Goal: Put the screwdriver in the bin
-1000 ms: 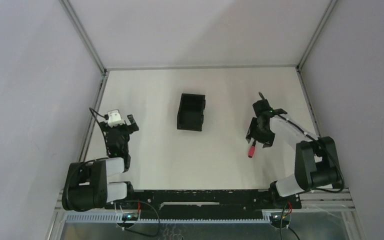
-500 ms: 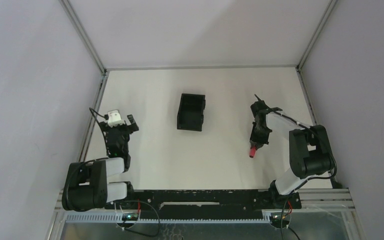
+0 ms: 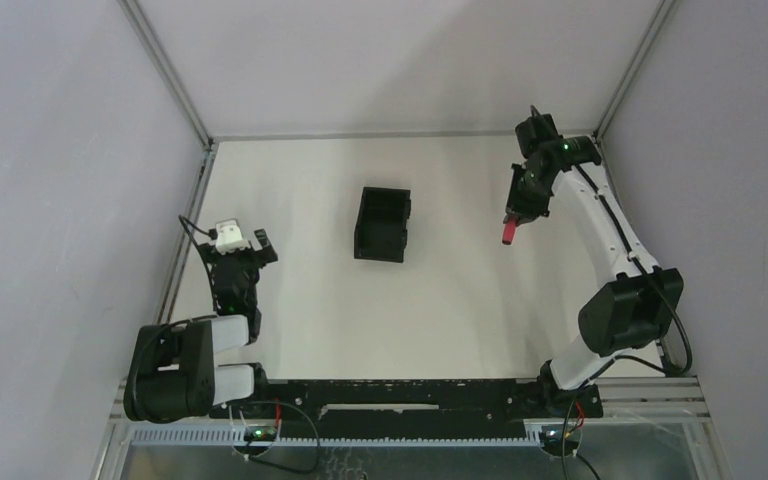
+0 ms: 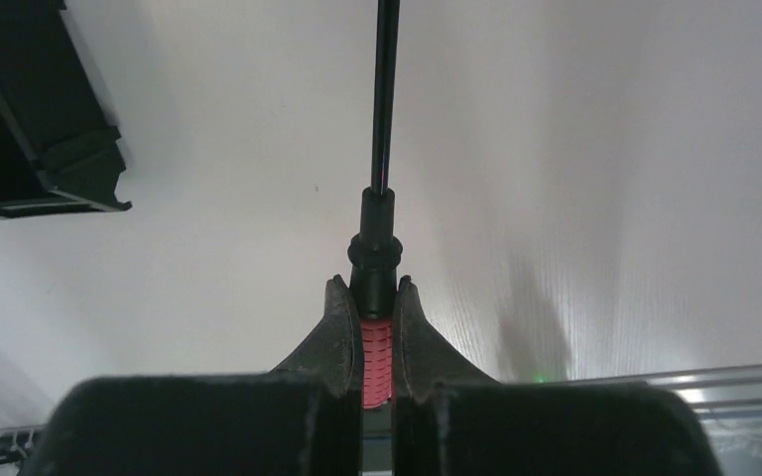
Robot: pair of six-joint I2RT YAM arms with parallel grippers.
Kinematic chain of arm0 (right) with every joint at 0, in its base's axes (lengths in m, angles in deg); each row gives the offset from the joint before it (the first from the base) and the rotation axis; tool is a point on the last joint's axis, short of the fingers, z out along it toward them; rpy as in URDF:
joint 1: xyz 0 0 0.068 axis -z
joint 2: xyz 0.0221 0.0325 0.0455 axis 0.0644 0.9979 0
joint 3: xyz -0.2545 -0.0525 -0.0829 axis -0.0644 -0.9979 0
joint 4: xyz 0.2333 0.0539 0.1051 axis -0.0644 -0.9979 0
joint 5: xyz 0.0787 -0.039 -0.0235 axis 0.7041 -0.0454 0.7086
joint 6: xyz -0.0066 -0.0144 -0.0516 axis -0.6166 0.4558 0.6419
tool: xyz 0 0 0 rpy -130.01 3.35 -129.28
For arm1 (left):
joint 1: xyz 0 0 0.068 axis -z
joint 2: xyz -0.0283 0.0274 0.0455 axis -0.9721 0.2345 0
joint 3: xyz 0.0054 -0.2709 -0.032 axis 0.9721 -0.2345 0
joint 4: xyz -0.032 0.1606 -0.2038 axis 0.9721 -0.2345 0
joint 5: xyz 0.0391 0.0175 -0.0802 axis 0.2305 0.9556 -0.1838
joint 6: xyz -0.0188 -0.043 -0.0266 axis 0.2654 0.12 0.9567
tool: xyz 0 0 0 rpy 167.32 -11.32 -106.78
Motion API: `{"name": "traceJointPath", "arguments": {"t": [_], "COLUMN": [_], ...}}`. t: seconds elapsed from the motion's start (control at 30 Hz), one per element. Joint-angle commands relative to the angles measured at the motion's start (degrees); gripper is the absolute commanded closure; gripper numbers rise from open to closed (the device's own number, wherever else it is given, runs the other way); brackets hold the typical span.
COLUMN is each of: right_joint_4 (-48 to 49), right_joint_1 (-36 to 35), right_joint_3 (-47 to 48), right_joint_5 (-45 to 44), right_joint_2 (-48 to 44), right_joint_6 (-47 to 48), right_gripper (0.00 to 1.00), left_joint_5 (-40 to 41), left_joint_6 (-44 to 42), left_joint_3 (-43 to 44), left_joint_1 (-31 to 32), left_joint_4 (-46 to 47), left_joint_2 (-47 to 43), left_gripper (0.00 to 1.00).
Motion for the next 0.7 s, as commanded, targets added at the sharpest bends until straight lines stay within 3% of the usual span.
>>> {"name": "traceJointPath", "arguments": {"t": [0.0,0.2,0.47,0.67], "right_joint_4": [-6.3,-5.1,-3.8,9.7], "right_joint_1": [-1.5,-11.6,-26.4,-28.5], "right_joint_3": [7.0,20.1,50.5,41.5], "right_joint_5": [1.5,1.2,0.0,-3.6], "right_joint_2": [4.0,15.1,37.3,37.4], "right_joint_6": [-0.2,-3.7,2.4,5.1], "right_gripper": [1.00,1.00,1.00,1.00], "left_joint_5": [0.5,0.4,0.4,0.4], "left_joint_6": [-0.9,-0.9,-0.9,-0.9], "left_joint_3": [2.1,2.0,2.1,2.0], "left_joint_1": [0.2,0.3,0.2,0.2], "left_joint_4": [1.8,1.8,1.8,1.8], "left_joint_2": [-0.5,-0.5,-0.5,-0.5], "left_gripper": [0.00,0.00,0.00,0.00]}}
